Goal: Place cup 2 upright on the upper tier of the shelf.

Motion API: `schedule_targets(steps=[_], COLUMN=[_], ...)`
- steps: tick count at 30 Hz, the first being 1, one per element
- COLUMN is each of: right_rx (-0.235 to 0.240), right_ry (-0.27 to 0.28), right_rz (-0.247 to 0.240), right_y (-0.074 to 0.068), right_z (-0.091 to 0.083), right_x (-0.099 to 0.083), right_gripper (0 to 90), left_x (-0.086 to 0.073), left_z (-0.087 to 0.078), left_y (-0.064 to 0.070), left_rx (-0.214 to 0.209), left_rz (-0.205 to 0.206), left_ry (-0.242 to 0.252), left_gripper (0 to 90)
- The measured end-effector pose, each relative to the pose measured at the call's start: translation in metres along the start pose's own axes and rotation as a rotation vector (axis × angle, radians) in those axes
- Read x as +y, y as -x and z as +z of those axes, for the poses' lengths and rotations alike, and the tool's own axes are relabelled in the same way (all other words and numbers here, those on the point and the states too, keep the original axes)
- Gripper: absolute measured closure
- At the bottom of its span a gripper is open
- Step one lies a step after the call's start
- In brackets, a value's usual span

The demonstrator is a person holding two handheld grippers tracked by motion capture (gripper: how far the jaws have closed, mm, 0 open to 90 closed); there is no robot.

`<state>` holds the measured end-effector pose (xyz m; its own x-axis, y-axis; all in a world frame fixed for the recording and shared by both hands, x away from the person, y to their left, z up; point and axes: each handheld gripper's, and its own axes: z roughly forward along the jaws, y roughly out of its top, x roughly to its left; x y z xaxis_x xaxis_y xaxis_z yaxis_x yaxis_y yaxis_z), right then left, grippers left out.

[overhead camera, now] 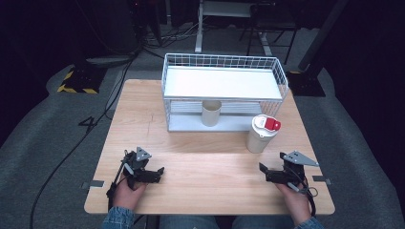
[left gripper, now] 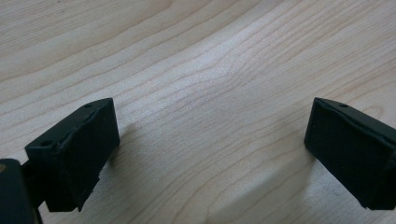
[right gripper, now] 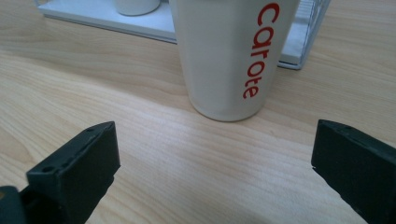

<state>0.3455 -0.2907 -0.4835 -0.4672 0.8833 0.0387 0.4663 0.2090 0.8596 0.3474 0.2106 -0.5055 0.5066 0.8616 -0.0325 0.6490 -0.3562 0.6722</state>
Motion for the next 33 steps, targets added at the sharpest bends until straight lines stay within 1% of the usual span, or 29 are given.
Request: schedule_targets(steps=[6,9,11,13,16,18,22,23,26,28,29,33], right_rx=[0.005,0.005,0.001,0.006,0.014,0.017,0.020,0.019,0.022,0.029,0.031,0.043], right_ry=[0.013,0.021,0.023,0.026,0.035,0.050,0.052,0.051,0.060,0.064,0.064,0.073], right_rz=[0.002,0.000,0.000,0.005,0.009,0.000,-0.009,-0.013,-0.015,-0.012,-0.014,-0.012], right_y=[0.002,0.004,0.007,0.009,0.011,0.013,0.015,0.016,0.018,0.019,0.020,0.022], right_z=[0.010,0.015,0.017,0.020,0.025,0.027,0.034,0.036,0.041,0.044,0.045,0.053], right_x=[0.005,0.009,0.011,0.015,0.020,0.024,0.031,0.032,0.037,0.039,0.040,0.044], right_gripper=[0.7,0.7,0.7,0.7,0.6,0.6,0.6,0.6,0.7,0.6,0.6,0.6], left_x=[0.001,0.001,0.001,0.001,0.001,0.001,0.001,0.001,0.001,0.001,0.001,0.001], left_z=[0.001,0.001,0.001,0.001,0.001,0.001,0.001,0.001,0.001,0.001,0.001,0.001], left_y=[0.000,0.000,-0.001,-0.001,-0.001,-0.001,0.000,-0.001,0.000,-0.001,0.000,0.000], left_rx=[0.000,-0.001,0.001,-0.001,0.001,-0.001,-0.001,-0.001,0.000,0.001,0.000,0.000], left_rz=[-0.001,0.001,0.009,0.002,0.008,0.003,-0.001,0.003,0.000,0.005,-0.002,-0.001], left_ry=[0.000,-0.001,-0.002,-0.001,-0.002,-0.002,-0.001,-0.001,-0.001,-0.002,-0.001,0.001], left_gripper=[3.8,3.8,3.8,3.8,3.8,3.8,3.8,3.8,3.8,3.8,3.8,3.8])
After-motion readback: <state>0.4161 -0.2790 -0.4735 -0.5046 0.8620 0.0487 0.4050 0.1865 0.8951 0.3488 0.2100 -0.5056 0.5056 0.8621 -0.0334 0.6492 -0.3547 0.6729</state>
